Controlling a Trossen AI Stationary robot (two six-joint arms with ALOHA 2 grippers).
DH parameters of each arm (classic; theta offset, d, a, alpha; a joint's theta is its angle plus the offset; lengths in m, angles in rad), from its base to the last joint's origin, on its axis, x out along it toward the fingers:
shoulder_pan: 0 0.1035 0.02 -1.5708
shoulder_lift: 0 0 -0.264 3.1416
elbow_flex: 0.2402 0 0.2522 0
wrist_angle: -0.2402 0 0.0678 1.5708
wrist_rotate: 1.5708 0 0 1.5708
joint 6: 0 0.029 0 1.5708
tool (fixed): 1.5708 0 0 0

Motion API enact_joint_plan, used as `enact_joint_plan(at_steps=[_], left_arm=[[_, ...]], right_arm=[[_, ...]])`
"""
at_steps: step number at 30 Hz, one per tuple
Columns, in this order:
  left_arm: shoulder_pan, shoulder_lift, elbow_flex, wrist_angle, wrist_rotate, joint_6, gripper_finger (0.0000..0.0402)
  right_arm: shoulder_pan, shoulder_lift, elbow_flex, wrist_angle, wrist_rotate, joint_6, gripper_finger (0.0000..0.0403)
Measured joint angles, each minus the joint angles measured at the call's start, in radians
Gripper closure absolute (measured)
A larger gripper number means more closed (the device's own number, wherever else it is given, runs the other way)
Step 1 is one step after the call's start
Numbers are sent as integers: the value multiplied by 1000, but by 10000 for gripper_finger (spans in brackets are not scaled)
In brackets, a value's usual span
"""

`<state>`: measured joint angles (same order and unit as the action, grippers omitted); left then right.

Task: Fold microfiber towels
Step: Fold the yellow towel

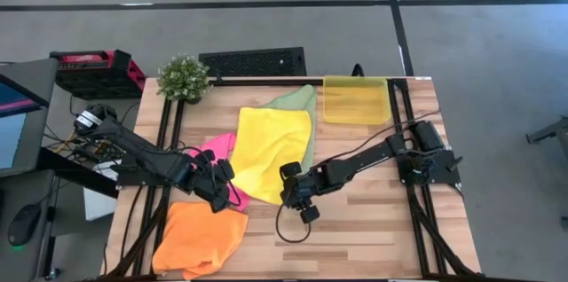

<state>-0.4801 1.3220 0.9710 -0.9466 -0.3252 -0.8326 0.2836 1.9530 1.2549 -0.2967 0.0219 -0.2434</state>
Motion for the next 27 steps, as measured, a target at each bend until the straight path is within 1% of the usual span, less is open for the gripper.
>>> enact_joint_plan(at_steps=[4, 11, 19, 23, 25, 27], left_arm=[[0, 0, 0, 2, 0, 1, 401], [-1, 0, 0, 2, 1, 2, 401], [-1, 0, 0, 5, 6, 1, 401], [-1, 0, 0, 4, 7, 0, 401], [-1, 0, 0, 4, 7, 0, 401], [-1, 0, 0, 4, 7, 0, 401]], right_arm=[[4, 0, 0, 5, -12, 0, 237], [6, 80, 1, 54, -51, -13, 238], [2, 107, 4, 55, -50, -18, 252], [2, 108, 4, 50, -42, -18, 277], [3, 108, 4, 48, -32, -18, 301], [4, 109, 4, 49, -30, -11, 334]])
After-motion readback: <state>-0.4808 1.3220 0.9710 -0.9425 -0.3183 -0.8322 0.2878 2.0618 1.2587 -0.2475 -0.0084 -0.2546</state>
